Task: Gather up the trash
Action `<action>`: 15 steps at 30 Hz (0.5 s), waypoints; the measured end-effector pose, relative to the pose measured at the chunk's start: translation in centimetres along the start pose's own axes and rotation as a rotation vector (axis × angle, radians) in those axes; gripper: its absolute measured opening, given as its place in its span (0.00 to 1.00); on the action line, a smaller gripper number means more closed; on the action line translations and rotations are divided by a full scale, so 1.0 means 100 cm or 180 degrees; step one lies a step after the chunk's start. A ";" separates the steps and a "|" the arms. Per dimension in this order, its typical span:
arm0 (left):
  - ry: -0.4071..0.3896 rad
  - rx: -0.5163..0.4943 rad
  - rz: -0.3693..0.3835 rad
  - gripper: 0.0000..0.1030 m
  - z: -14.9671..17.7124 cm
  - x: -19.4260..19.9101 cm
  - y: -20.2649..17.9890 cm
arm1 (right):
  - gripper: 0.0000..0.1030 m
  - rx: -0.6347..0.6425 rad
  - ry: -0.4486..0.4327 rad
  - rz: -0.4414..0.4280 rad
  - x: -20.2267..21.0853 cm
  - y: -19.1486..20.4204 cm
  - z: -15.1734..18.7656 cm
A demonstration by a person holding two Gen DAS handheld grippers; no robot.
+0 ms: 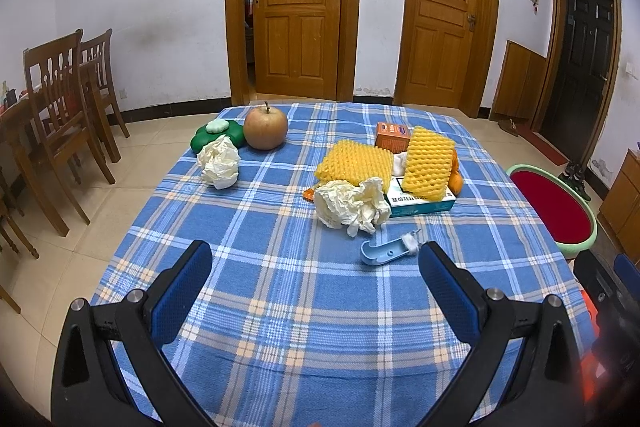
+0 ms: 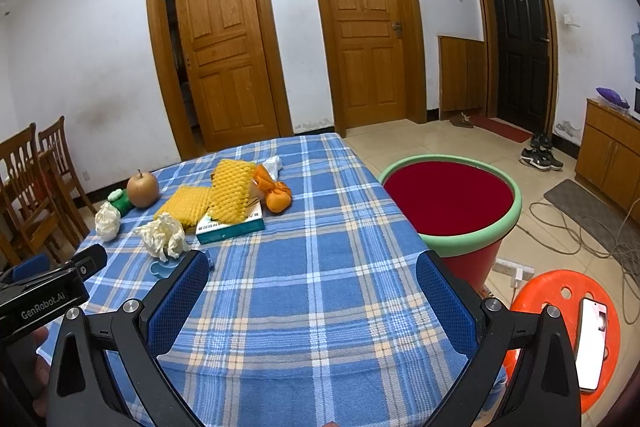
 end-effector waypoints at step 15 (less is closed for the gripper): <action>-0.0006 0.0006 0.0002 0.99 0.000 0.000 0.001 | 1.00 -0.0002 -0.0007 -0.0004 0.001 0.001 0.000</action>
Point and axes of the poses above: each gripper's, at about its wrist camera, not at the fingertips, and x roughly against the way its jaws point, y to its left, z to its underside, the point moved 3 cm from there along -x, roughly the way its jaws point
